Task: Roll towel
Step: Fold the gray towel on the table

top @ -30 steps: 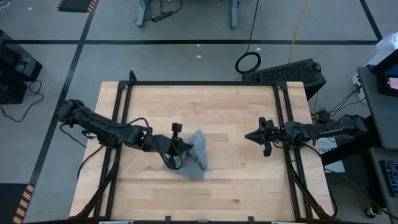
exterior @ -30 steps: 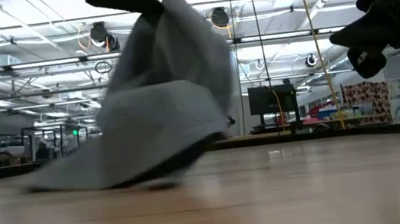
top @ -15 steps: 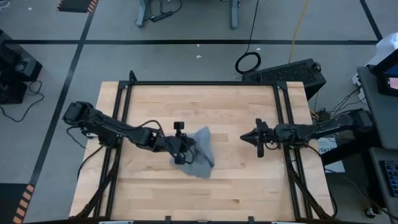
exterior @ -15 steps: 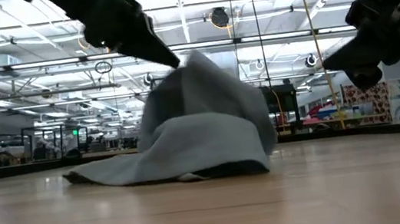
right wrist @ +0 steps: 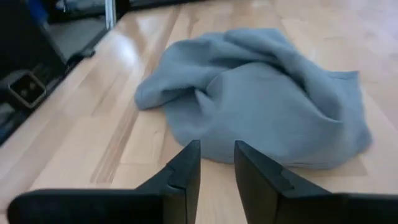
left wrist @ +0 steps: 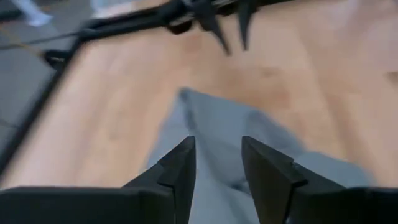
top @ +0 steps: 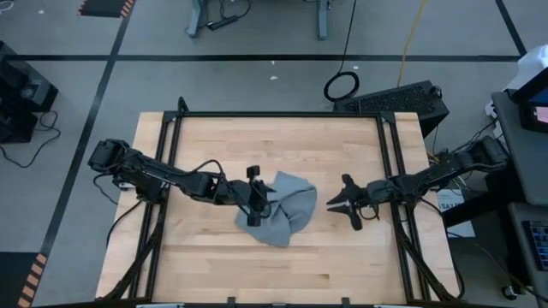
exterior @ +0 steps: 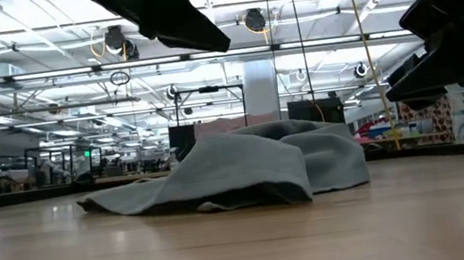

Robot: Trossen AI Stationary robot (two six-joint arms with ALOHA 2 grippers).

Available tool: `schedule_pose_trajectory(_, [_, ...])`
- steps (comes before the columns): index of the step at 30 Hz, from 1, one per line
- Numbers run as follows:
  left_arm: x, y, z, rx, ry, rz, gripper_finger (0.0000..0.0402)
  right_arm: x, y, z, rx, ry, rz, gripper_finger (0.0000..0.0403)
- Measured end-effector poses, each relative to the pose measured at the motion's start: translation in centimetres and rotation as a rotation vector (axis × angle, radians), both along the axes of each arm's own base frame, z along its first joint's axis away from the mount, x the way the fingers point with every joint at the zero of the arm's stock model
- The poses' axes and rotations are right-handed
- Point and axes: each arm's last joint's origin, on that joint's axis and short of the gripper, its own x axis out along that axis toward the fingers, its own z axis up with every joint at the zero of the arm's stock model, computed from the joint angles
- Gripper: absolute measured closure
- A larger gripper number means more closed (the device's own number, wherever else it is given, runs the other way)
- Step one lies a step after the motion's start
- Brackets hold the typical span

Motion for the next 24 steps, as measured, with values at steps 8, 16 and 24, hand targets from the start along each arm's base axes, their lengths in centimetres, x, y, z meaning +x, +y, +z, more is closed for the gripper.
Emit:
schedule_pose_trajectory(8, [-0.9,-4.4,-3.4,-0.076,0.190,-0.073,0.0263,3.3,1.2,0.6,-0.038,0.068,0.017,0.0314])
schedule_pose_trajectory(16, [-2.9,-7.3,-6.9,-0.059,0.426,-0.027,0.0197,5.0,1.6,0.1,-0.051,0.119,0.019,0.0314])
schedule_pose_trajectory(24, [-4.5,-7.4,-9.1,0.001,0.562,-0.018,0.0162,5.1,1.8,0.0,-0.040,0.124,0.022,0.0314])
